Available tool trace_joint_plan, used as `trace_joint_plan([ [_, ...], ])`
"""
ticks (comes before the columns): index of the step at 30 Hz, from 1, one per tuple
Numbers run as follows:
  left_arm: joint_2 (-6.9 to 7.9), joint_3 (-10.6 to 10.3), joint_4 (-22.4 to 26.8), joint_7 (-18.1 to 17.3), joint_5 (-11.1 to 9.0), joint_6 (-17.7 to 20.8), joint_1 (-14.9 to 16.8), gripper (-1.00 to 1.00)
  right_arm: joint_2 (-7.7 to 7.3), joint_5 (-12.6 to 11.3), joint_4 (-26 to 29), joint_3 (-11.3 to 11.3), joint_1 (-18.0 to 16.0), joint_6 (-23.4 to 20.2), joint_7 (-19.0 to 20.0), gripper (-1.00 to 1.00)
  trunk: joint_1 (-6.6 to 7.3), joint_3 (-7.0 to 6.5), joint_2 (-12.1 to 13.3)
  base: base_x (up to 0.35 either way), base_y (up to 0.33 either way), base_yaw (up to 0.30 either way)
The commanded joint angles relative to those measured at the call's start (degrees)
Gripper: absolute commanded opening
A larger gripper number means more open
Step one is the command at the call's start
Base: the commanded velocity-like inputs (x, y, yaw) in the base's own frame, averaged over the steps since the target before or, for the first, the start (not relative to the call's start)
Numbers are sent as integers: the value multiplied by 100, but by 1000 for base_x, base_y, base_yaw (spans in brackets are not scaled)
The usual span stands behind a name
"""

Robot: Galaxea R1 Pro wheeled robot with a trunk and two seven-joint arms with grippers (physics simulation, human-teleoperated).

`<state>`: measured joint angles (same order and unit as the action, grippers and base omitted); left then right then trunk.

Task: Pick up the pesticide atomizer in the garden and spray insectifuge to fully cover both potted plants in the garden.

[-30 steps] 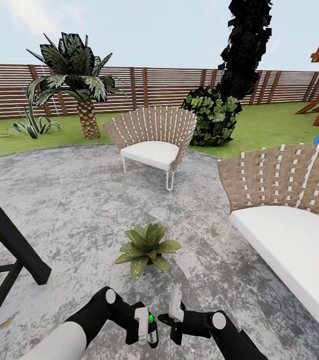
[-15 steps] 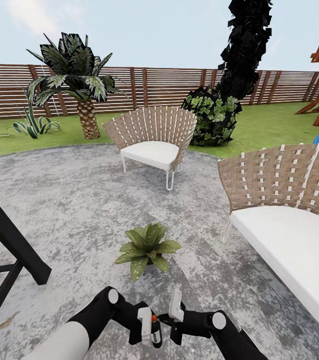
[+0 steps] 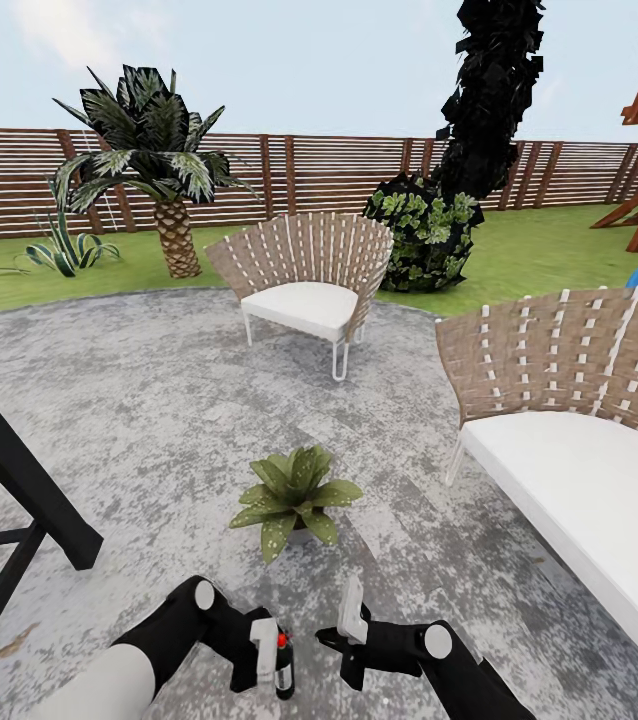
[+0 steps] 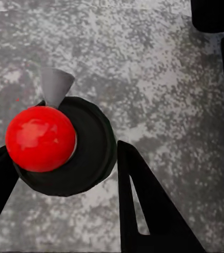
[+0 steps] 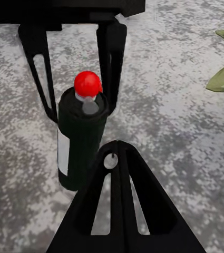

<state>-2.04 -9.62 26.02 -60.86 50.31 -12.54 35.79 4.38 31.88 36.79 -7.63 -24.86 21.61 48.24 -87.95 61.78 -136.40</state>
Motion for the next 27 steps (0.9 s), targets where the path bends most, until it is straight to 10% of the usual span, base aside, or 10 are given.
trace_joint_plan([
  [1, 87, 5, 4, -5, 29, -50, 0, -100, 2, 47, 5, 7, -2, 28, 2, -100, 1, 5, -2, 0, 0, 0],
  [12, 857, 17, -240, 3, 20, -55, -50, -100, -3, 368, 0, 13, -2, 33, -7, -100, 1, 5, -2, 0, 0, 0],
  [13, 909, 25, -243, 5, 22, -55, -119, -100, -13, 374, -6, 17, -2, 38, -9, 100, 1, 5, -2, 0, 0, 0],
  [16, 1052, 45, -246, 152, 5, -49, -261, -100, -30, 380, -26, 43, -2, 49, -18, 100, 1, 5, -2, 0, 0, 0],
  [20, 1078, 122, -627, 1189, -136, -18, -293, -100, -72, 388, -61, 55, -2, 53, -522, 100, 1, 5, -2, 0, 0, 0],
  [24, 1064, 366, -1281, 2224, -721, -41, -294, -100, -236, 358, -832, 48, 2, 54, -2045, 100, 1, 5, -2, 0, 0, 0],
  [27, 1093, 543, -1793, 2809, -1987, -61, -357, -100, -248, 302, -1923, 50, 6, 54, -3821, 100, 1, 5, -2, 0, 0, 0],
])
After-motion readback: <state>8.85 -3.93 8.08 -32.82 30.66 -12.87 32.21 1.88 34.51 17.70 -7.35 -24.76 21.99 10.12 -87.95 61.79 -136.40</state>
